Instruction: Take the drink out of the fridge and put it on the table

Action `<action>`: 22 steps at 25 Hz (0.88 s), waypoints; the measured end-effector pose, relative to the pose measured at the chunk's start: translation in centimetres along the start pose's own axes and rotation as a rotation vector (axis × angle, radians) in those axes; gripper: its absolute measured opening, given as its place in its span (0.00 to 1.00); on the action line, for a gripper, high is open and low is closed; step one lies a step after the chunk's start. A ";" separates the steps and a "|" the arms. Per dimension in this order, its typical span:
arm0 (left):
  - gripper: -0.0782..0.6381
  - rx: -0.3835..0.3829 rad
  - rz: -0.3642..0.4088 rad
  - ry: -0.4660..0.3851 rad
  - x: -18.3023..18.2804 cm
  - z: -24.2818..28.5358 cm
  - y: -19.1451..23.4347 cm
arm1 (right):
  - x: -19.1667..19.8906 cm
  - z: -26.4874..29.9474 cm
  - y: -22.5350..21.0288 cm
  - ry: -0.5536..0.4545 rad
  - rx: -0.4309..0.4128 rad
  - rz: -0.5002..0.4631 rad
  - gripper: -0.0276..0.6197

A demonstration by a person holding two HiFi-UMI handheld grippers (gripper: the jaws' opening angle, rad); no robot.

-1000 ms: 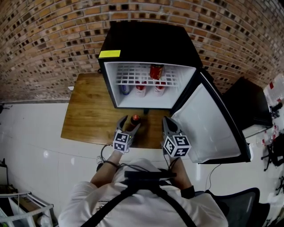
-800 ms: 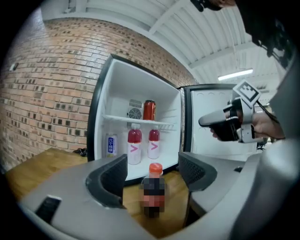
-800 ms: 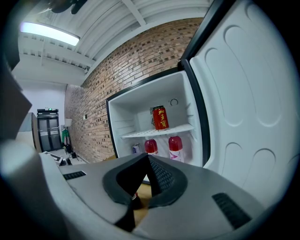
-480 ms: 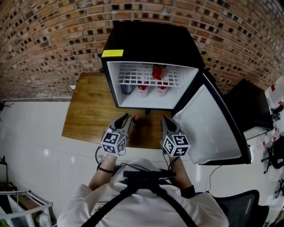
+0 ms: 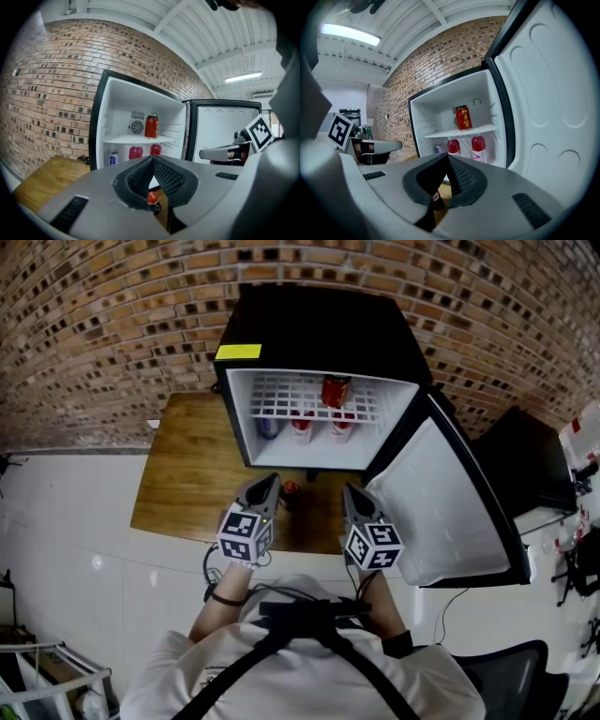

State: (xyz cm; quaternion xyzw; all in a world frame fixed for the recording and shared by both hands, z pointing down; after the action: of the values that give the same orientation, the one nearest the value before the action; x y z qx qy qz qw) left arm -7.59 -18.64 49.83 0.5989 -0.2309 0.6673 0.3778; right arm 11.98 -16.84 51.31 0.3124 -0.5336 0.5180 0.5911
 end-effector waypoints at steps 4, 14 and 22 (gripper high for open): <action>0.11 -0.002 0.017 -0.010 -2.0 -0.3 -0.6 | -0.2 -0.3 0.3 0.003 -0.005 -0.001 0.06; 0.11 -0.002 -0.002 0.005 -1.4 0.3 -0.6 | -1.0 -0.8 0.5 -0.012 -0.003 -0.018 0.06; 0.11 -0.003 -0.020 0.017 -0.8 0.2 -0.6 | -0.5 -1.0 0.4 -0.005 0.006 -0.024 0.06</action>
State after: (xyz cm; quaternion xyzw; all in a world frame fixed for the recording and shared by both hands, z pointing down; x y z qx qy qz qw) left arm -7.06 -18.62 48.99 0.5952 -0.2225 0.6680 0.3872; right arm 11.95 -16.00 50.49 0.3219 -0.5297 0.5118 0.5950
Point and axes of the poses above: the fingertips, and each gripper's own axes: z forward along the fingers, y to its left, x out of its underside, the point moved 4 cm from there along -z, backward along the fingers, and after that the axes turned 6 degrees about x, right-handed, at the moved point
